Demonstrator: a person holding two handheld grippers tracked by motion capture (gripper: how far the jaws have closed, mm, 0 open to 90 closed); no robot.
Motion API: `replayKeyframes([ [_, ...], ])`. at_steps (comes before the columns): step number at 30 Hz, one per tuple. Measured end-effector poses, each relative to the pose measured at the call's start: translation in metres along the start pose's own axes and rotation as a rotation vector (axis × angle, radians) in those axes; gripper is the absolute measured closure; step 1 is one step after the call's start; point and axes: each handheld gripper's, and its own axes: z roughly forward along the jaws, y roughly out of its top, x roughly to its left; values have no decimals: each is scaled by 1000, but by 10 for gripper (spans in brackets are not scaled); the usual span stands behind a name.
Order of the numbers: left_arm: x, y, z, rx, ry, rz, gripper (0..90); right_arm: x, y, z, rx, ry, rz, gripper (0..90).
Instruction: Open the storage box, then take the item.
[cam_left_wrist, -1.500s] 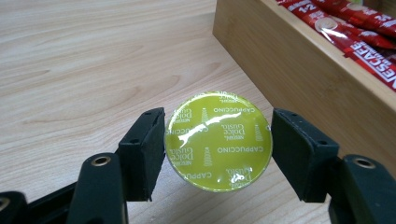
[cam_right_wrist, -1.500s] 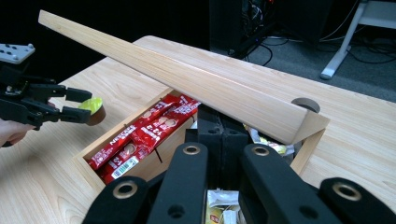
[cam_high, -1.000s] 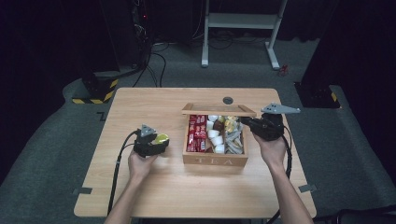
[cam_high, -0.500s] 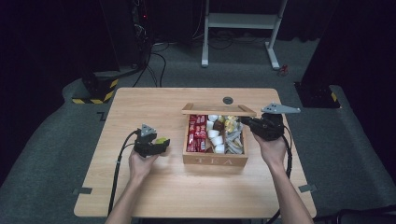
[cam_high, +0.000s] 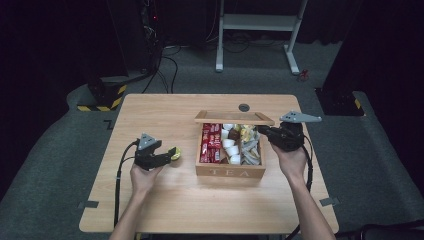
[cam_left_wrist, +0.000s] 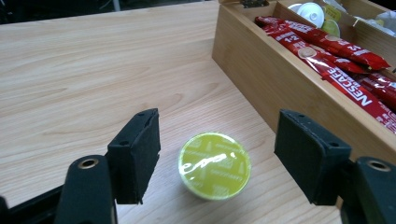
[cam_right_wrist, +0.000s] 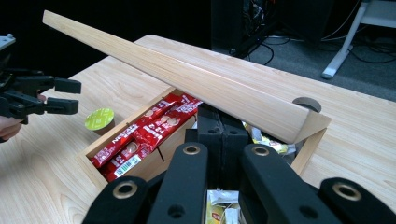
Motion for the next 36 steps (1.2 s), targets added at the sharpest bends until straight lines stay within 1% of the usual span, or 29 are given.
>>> replayKeyframes([
  [3,5,-5,-7,-9,4,-16,325,0,0,0,-1,-1,-4,900],
  [4,7,-7,-9,-10,9,-12,327,0,0,0,-2,-1,-5,900],
  [8,15,-14,-18,-20,25,-36,331,1,0,0,0,-1,-1,900],
  [10,18,-19,-22,-15,46,-36,332,1,0,0,-1,-2,0,900],
  [17,29,-39,-28,19,87,-58,333,1,0,0,-5,1,0,900],
  [21,33,-48,-29,40,115,-63,333,1,-1,0,-7,5,3,900],
  [25,34,-54,-27,58,123,-68,332,1,-2,0,-5,5,4,900],
  [26,35,-55,-27,65,130,-61,332,1,-2,0,-5,6,3,900],
  [27,35,-57,-25,70,129,-65,332,1,-2,0,-5,7,4,900],
  [29,35,-60,-22,85,139,-63,332,1,-2,0,-6,9,1,900],
  [32,36,-63,-19,109,143,-61,330,2,-3,0,-6,10,11,900],
  [33,36,-65,-19,115,150,-53,330,2,-3,1,-8,9,8,900],
  [36,37,-68,-17,123,151,-69,330,3,-3,2,-4,12,4,900],
])
